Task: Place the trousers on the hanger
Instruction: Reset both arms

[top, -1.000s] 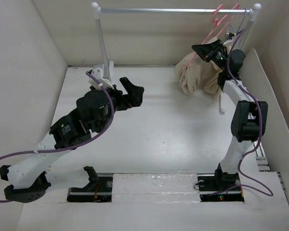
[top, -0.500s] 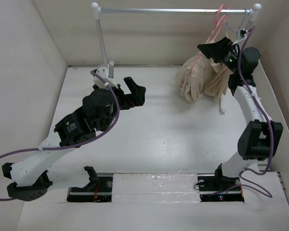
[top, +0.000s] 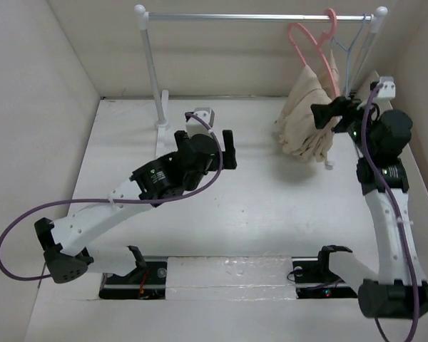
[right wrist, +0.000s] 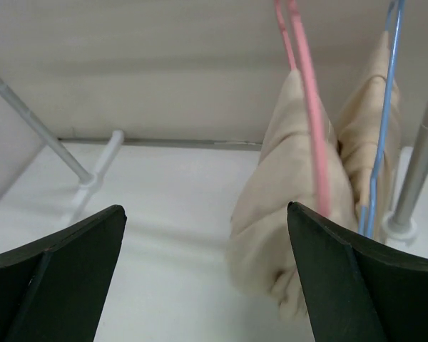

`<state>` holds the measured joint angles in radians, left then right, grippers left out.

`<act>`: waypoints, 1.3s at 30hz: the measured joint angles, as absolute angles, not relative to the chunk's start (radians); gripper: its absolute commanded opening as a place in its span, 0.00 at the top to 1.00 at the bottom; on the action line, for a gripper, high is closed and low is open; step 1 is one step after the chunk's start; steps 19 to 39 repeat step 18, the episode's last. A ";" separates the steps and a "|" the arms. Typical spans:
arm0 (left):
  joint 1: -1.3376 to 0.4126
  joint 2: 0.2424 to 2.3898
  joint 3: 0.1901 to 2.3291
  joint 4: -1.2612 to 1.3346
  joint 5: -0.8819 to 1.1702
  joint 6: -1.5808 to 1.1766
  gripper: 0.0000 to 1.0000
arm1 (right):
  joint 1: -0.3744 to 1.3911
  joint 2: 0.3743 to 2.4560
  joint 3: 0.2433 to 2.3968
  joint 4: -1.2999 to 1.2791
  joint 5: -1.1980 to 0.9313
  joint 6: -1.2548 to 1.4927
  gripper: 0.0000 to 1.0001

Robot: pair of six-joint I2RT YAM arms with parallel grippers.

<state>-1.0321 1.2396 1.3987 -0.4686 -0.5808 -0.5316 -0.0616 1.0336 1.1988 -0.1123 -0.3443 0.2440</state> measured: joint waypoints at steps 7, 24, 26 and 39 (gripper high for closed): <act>-1.032 1.184 1.190 -0.387 -0.444 -0.544 0.01 | 0.088 0.592 0.884 -0.319 -0.226 0.108 0.00; -1.032 1.137 0.986 -0.298 -0.247 -0.589 0.01 | 0.120 0.302 0.676 -0.725 -0.100 0.037 0.00; -1.032 1.137 0.986 -0.298 -0.247 -0.589 0.01 | 0.120 0.302 0.676 -0.725 -0.100 0.037 0.00; -1.032 1.137 0.986 -0.298 -0.247 -0.589 0.01 | 0.120 0.302 0.676 -0.725 -0.100 0.037 0.00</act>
